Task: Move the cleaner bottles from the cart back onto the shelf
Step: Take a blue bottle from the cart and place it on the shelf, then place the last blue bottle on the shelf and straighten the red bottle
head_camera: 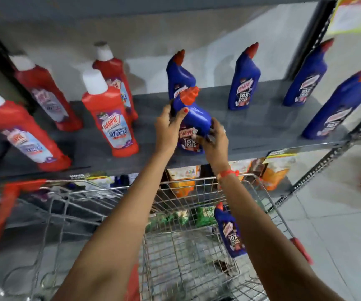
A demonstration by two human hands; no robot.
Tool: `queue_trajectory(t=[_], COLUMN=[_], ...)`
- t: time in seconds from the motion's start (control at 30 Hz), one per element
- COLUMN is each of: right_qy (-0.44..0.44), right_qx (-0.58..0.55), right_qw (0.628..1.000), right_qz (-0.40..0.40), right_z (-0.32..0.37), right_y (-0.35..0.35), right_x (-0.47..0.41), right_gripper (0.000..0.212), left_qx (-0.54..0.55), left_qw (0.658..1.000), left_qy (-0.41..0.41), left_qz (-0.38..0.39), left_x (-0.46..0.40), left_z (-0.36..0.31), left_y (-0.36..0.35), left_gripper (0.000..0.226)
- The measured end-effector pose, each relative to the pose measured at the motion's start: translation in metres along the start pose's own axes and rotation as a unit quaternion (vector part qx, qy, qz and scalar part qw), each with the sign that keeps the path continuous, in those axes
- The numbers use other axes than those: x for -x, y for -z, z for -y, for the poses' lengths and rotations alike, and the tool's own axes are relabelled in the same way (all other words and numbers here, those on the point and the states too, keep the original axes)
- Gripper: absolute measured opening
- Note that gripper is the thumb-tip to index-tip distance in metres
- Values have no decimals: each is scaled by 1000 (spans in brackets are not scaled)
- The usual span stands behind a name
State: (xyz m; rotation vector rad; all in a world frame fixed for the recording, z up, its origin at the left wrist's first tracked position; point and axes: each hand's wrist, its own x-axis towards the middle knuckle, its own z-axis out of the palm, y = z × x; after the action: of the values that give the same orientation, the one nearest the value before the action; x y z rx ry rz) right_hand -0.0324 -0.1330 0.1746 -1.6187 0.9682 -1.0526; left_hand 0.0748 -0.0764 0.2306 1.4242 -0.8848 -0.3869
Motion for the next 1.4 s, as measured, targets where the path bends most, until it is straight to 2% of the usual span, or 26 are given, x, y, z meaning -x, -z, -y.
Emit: queue_trajectory(t=[0.17, 0.3, 0.43, 0.53, 0.6, 0.67, 0.8, 0.87, 0.93, 0.97, 1.03, 1.1, 1.17, 1.23, 1.33, 1.4], right_qy=[4, 11, -2, -10, -30, -52, -145, -202, -280, -323, -398, -440, -466, -484, -505, -506], right_qx=[23, 20, 7, -16, -25, -11, 79, 152, 223, 253, 302, 311, 302, 279, 236, 235], right_qw=[999, 998, 997, 998, 999, 998, 986, 968, 931, 907, 854, 828, 818, 817, 821, 819], right_qz=[32, 58, 82, 66, 22, -27, -21, 12, 67, 96, 143, 155, 151, 145, 125, 137], right_z=[-11, -8, -5, -11, -30, -58, -135, -182, -228, -246, -276, -298, -318, -332, -342, -348], right_y=[-1, 1, 1, 13, 26, 40, 66, 79, 88, 92, 99, 101, 102, 103, 107, 110], right_x=[-26, -35, -34, -18, 3, 33, 86, 101, 113, 119, 133, 147, 158, 162, 160, 156], right_gripper=[60, 58, 62, 66, 54, 35, 17, 23, 35, 38, 39, 45, 55, 55, 45, 48], left_qx=[-18, -24, -12, -15, -35, -61, -90, -100, -101, -71, 9, 44, 37, 36, 68, 76], left_qw=[999, 999, 998, 990, 974, 964, 964, 963, 954, 938, 870, 811, 779, 762, 762, 774], left_qy=[7, 13, 7, -9, -34, -31, 76, 143, 238, 312, 484, 581, 625, 646, 641, 625], left_qz=[-25, -45, -66, -137, -220, -255, -238, -203, -155, -129, -92, -53, -15, 22, 63, 70], left_x=[-22, -27, -21, 2, 27, 57, 124, 154, 178, 186, 199, 208, 217, 222, 225, 229], left_z=[10, 16, 19, 31, 48, 78, 155, 186, 224, 241, 274, 300, 321, 337, 348, 355], left_y=[-9, -16, -18, -22, -28, -38, -66, -80, -94, -99, -111, -121, -133, -147, -162, -167], left_gripper=[51, 32, 38, 39, 36, 29, 26, 25, 25, 29, 42, 52, 55, 49, 29, 24])
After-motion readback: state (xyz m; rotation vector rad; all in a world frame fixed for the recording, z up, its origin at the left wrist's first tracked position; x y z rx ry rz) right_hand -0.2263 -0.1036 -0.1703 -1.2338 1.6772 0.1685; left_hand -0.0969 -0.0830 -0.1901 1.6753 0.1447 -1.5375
